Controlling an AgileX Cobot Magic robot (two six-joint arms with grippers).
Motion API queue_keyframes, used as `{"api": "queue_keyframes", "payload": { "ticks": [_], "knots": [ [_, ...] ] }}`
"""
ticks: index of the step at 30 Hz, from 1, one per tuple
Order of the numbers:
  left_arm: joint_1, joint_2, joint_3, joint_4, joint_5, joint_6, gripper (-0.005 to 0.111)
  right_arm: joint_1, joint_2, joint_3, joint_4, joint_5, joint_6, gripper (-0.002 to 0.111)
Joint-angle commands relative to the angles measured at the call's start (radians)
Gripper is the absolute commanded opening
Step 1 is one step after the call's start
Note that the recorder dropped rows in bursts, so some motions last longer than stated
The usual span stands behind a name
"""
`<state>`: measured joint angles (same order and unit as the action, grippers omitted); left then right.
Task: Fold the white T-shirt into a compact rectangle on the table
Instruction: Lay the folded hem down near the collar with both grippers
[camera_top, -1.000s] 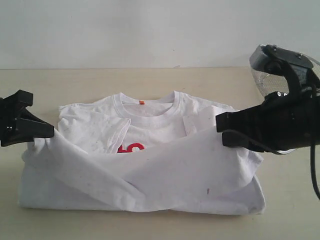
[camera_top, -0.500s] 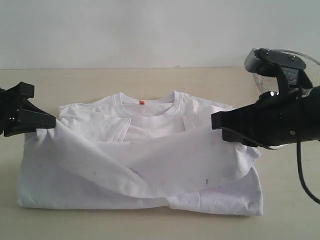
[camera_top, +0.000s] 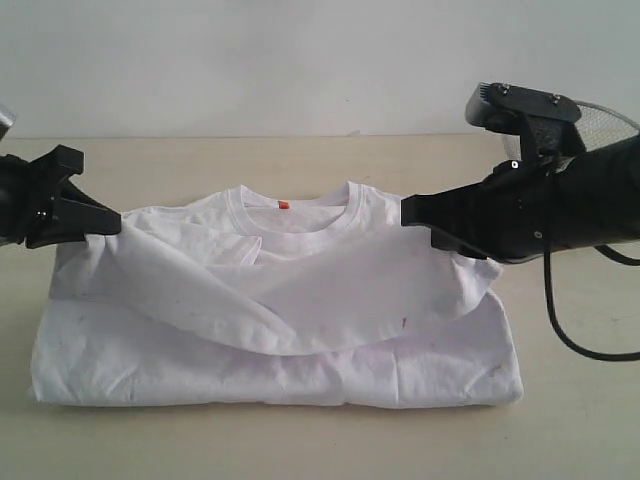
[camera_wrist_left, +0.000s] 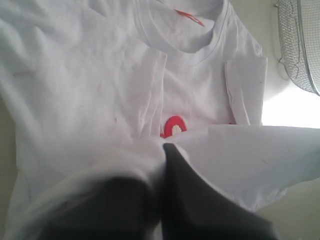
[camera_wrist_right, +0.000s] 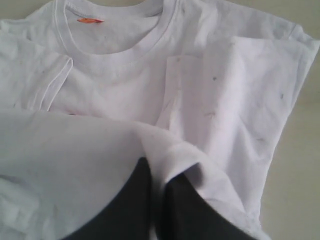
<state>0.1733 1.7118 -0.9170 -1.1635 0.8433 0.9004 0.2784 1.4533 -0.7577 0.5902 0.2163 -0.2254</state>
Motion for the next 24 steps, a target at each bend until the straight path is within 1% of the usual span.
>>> {"api": "queue_keyframes", "payload": {
  "ticks": [1, 10, 13, 24],
  "knots": [
    [-0.004, 0.030, -0.031, -0.006, -0.001, 0.005, 0.005, -0.001, 0.032, -0.028, -0.007, -0.043, -0.001, 0.000],
    [-0.004, 0.104, -0.044, -0.006, -0.023, 0.005, 0.005, -0.060, 0.067, -0.035, -0.007, -0.056, -0.008, 0.000],
    [-0.004, 0.122, -0.050, -0.008, -0.036, 0.013, 0.005, -0.060, 0.077, -0.037, -0.009, -0.068, -0.020, 0.000],
    [-0.004, 0.163, -0.122, -0.006, -0.010, 0.013, 0.005, -0.060, 0.137, -0.058, -0.009, -0.097, -0.021, 0.000]
  ]
}}
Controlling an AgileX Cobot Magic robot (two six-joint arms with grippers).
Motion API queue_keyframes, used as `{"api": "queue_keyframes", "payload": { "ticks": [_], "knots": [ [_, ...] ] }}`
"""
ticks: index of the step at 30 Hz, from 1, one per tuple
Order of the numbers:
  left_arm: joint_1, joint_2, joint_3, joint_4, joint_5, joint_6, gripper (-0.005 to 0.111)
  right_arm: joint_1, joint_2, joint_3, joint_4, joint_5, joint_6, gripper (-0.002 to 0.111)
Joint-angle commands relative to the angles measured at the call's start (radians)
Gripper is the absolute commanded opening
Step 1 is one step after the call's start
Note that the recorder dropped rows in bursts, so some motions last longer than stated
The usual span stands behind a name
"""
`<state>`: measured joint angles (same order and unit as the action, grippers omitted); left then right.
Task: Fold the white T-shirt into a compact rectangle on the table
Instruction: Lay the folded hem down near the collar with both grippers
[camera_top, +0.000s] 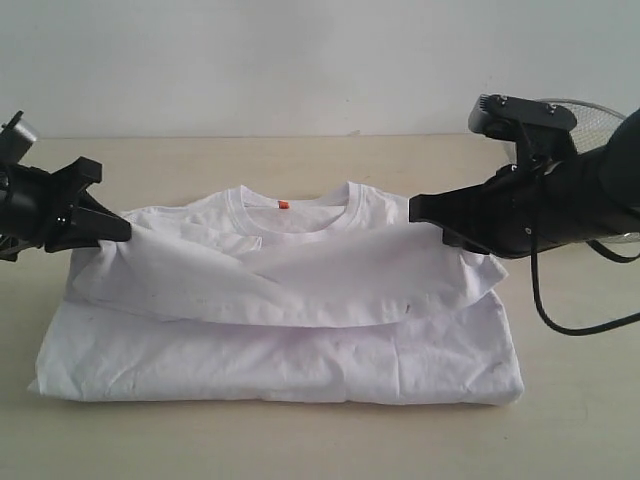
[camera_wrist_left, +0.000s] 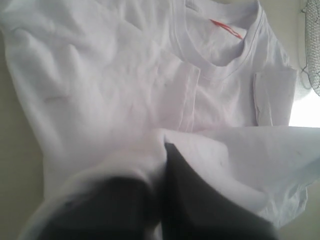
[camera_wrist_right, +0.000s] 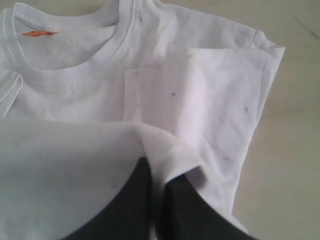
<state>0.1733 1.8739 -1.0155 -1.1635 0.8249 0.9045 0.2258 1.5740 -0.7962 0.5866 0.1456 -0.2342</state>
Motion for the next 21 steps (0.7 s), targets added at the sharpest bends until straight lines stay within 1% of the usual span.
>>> {"api": "queue_keyframes", "payload": {
  "ticks": [1, 21],
  "knots": [
    [-0.004, 0.001, -0.026, -0.006, 0.009, 0.009, 0.005, -0.007, 0.024, -0.022, -0.006, -0.026, -0.012, 0.000],
    [-0.004, 0.020, -0.026, 0.008, -0.018, 0.001, 0.005, -0.007, 0.044, -0.024, -0.004, -0.088, -0.012, 0.000]
  ]
}}
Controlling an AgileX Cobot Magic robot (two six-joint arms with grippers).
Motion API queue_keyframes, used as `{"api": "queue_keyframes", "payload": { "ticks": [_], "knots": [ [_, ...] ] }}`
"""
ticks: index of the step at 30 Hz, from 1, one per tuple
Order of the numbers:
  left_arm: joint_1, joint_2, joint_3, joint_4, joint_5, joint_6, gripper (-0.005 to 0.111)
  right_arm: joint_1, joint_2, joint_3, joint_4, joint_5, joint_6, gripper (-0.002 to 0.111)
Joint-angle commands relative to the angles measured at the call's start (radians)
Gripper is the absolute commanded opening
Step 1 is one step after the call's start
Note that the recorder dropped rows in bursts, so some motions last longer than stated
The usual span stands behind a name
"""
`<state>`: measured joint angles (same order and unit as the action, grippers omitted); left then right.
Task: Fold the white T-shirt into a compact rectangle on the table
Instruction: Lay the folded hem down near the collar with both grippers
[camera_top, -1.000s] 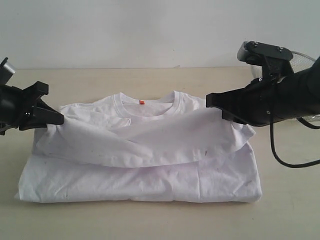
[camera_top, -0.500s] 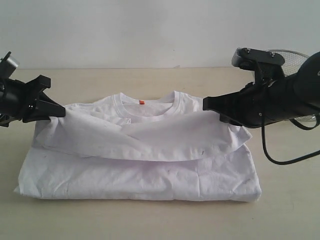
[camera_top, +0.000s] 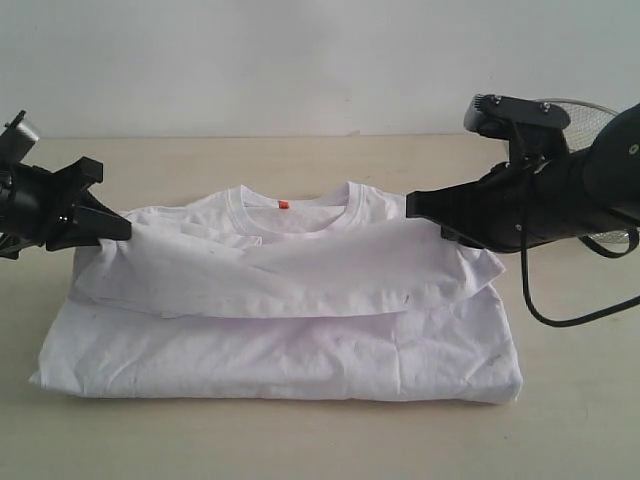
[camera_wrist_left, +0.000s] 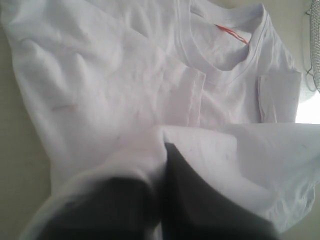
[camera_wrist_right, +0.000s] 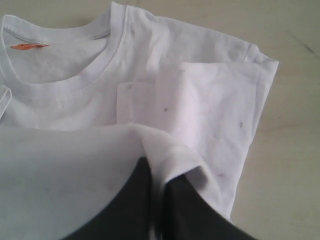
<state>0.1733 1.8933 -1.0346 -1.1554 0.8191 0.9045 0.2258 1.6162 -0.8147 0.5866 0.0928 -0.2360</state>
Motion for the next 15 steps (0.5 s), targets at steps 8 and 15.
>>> {"api": "queue_keyframes", "payload": {
  "ticks": [8, 15],
  "knots": [
    [-0.004, 0.000, -0.006, 0.000, -0.011, 0.033, 0.018, -0.007, 0.001, -0.005, -0.007, -0.037, -0.013, 0.048],
    [-0.004, 0.000, -0.006, 0.000, 0.011, 0.003, 0.064, -0.007, 0.001, -0.005, -0.009, -0.035, -0.013, 0.058]
  ]
}}
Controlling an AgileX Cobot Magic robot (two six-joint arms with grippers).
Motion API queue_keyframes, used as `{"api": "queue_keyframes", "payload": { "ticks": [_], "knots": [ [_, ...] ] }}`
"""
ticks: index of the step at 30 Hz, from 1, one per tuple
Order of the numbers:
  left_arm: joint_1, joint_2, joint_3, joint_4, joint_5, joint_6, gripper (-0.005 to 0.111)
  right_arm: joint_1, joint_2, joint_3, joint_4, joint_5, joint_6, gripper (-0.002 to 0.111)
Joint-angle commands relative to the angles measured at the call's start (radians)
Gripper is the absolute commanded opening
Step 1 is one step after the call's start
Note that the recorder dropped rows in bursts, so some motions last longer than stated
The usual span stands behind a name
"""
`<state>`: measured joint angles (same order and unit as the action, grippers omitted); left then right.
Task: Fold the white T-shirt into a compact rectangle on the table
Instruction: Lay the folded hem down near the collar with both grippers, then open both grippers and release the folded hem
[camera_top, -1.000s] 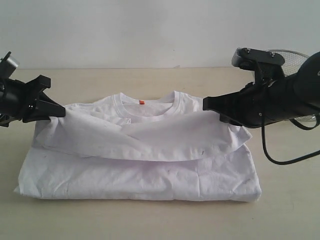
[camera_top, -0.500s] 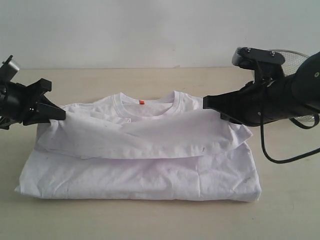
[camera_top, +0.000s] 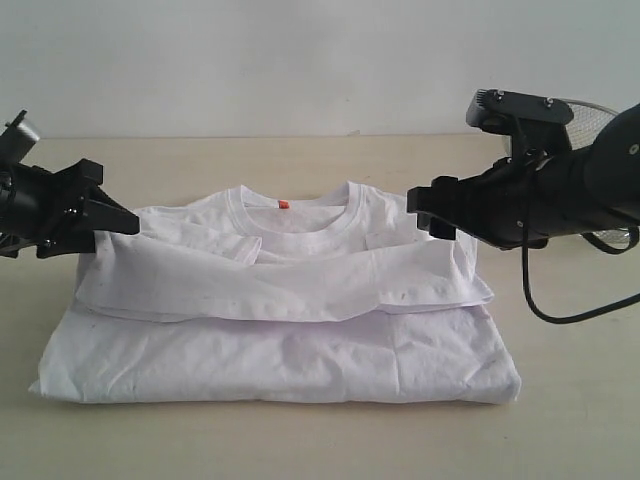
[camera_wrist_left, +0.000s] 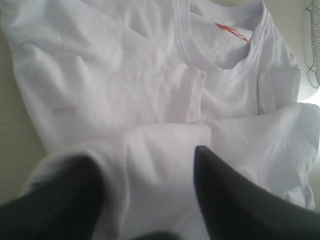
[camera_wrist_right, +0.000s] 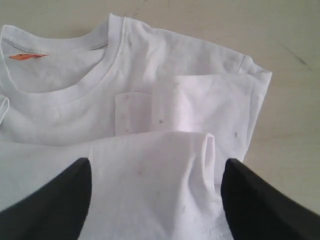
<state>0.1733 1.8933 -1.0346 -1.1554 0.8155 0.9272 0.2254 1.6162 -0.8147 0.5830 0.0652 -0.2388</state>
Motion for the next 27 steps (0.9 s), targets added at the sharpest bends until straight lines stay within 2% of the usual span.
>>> {"api": "queue_keyframes", "payload": {
  "ticks": [1, 4, 6, 9, 12, 15, 17, 20, 24, 27],
  "knots": [
    [-0.004, 0.000, -0.006, 0.002, 0.022, -0.020, 0.064, -0.007, 0.001, -0.005, -0.006, -0.008, -0.011, 0.055],
    [-0.004, -0.002, -0.006, 0.035, 0.030, -0.024, 0.063, -0.007, 0.001, -0.005, -0.006, 0.007, -0.011, 0.049],
    [0.002, -0.003, -0.009, 0.080, 0.052, -0.047, 0.059, -0.007, -0.001, -0.005, -0.006, 0.036, -0.012, 0.049],
    [0.020, -0.008, -0.038, 0.165, 0.116, -0.105, 0.050, -0.007, -0.005, -0.005, -0.006, 0.083, -0.018, 0.049],
    [0.051, -0.022, -0.080, 0.251, 0.201, -0.169, 0.032, -0.007, -0.026, -0.005, -0.014, 0.121, -0.025, 0.048],
    [0.086, -0.054, -0.112, 0.248, 0.248, -0.175, 0.006, -0.007, -0.068, -0.005, -0.024, 0.137, -0.027, 0.043],
    [0.097, -0.082, -0.130, 0.248, 0.250, -0.170, 0.005, -0.007, -0.104, -0.005, -0.024, 0.134, -0.036, 0.029],
    [0.097, -0.119, -0.146, 0.246, 0.268, -0.181, 0.005, -0.007, -0.139, -0.005, -0.032, 0.158, -0.073, 0.001],
    [0.080, -0.151, -0.146, 0.210, 0.370, -0.165, 0.005, -0.007, -0.133, 0.005, -0.032, 0.286, -0.076, 0.000],
    [0.044, -0.157, -0.121, 0.210, 0.365, -0.153, 0.005, -0.007, -0.129, 0.032, -0.032, 0.316, -0.076, 0.000]
  ]
}}
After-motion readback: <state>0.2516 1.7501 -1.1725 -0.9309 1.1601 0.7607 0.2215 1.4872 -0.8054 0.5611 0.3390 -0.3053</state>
